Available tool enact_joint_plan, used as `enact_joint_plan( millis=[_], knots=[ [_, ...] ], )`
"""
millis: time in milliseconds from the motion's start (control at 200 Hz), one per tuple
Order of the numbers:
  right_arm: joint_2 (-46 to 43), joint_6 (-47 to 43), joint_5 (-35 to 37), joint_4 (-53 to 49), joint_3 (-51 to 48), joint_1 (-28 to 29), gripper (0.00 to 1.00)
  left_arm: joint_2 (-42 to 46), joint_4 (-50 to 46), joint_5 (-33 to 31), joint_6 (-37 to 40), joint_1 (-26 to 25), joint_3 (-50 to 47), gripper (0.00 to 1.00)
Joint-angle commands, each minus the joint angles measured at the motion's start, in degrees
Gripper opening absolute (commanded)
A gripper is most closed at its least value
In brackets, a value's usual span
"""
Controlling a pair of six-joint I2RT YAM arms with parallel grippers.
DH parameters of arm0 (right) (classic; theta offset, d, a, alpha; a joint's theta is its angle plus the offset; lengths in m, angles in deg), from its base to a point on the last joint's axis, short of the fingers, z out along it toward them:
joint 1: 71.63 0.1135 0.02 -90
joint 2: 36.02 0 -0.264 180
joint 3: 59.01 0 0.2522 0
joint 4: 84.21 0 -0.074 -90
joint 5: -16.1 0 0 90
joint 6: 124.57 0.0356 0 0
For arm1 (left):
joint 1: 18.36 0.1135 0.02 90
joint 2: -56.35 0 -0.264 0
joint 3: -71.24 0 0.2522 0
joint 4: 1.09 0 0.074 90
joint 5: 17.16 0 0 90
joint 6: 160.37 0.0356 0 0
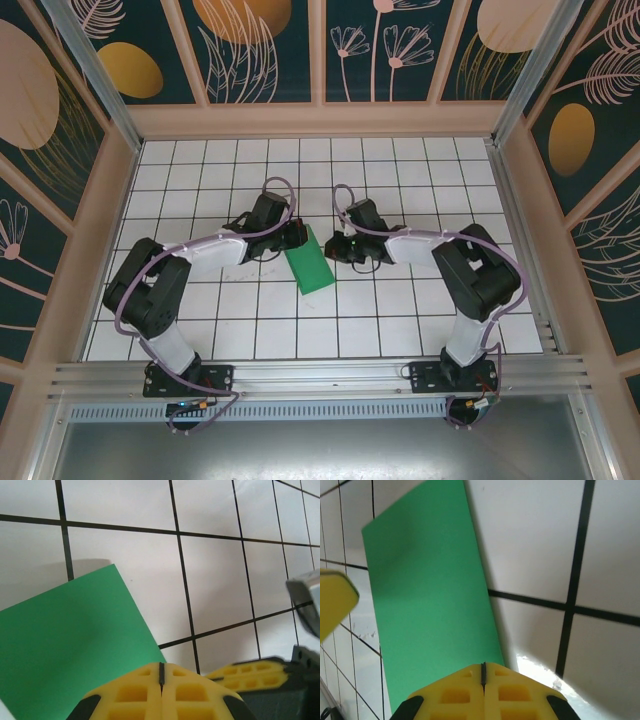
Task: Fold a paper plane with a square sheet of paper (pick it up from the middle)
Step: Rotate the paper at the center of the table.
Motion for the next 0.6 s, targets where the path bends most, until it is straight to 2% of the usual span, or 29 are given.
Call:
enact_joint_plan(
  millis=[0, 200, 390, 595],
  knots=[
    [0.23, 1.75, -1.64, 0.62, -2.23, 1.66, 0.0, -2.47, 2.76, 1.69, -2.89, -0.05, 0.72, 0.05],
    [-0.34, 3.22, -2.17, -0.21, -4.12, 4.19, 0.0, -3.44, 5.32, 3.88, -4.09, -0.05, 0.06, 0.05],
    [-2.05, 6.31, -6.8, 4.5, -6.62, 5.82, 0.0, -3.59, 8.14, 5.35, -5.67, -0.05, -1.43, 0.05],
    [-4.97, 2.0, -3.99, 0.86, -4.97, 2.31, 0.0, -4.07, 9.13, 5.38, -7.49, -0.05, -2.47, 0.03]
  ],
)
